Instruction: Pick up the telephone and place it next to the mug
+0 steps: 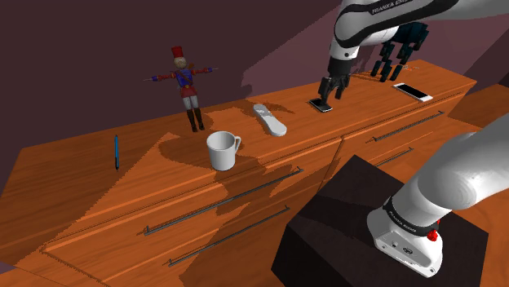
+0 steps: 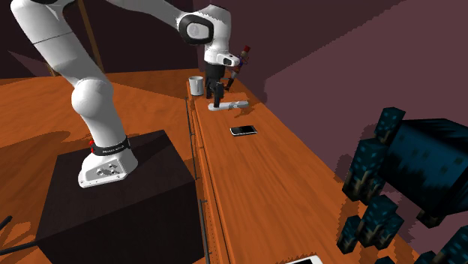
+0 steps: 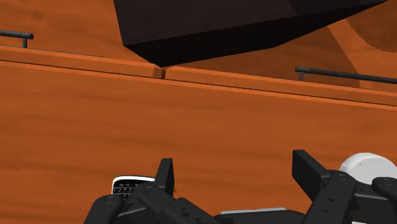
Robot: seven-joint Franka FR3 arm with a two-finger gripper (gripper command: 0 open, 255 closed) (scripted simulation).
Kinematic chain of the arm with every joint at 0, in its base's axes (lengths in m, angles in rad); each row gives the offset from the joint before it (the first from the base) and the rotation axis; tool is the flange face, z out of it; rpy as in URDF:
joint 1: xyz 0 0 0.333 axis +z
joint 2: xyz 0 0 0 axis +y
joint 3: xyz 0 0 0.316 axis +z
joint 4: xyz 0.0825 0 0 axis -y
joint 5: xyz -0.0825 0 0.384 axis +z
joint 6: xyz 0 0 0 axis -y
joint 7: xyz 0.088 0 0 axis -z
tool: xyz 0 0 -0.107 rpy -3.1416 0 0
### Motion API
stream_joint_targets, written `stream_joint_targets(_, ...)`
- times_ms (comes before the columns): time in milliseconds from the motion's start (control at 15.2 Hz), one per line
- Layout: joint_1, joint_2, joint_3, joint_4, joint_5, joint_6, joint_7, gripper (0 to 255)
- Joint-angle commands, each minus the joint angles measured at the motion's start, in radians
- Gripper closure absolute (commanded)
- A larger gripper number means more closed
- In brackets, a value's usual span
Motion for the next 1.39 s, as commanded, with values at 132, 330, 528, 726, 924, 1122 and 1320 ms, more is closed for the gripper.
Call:
stream_joint_targets(132,-0.018,0.126,-0.045,0.063,0.019,0.090,-0.067,0)
stream_joint_targets(330,-0.031,0.228,-0.072,0.129,0.050,0.142,-0.119,0)
stream_joint_targets(528,-0.049,0.332,-0.091,0.207,0.092,0.183,-0.174,0)
stream_joint_targets(726,-0.068,0.412,-0.100,0.273,0.128,0.206,-0.215,0)
stream_joint_targets(924,-0.069,0.432,-0.097,0.255,0.138,0.243,-0.222,0)
stream_joint_targets(1122,-0.070,0.454,-0.094,0.239,0.149,0.280,-0.229,0)
stream_joint_targets(1320,-0.070,0.466,-0.092,0.231,0.155,0.299,-0.233,0)
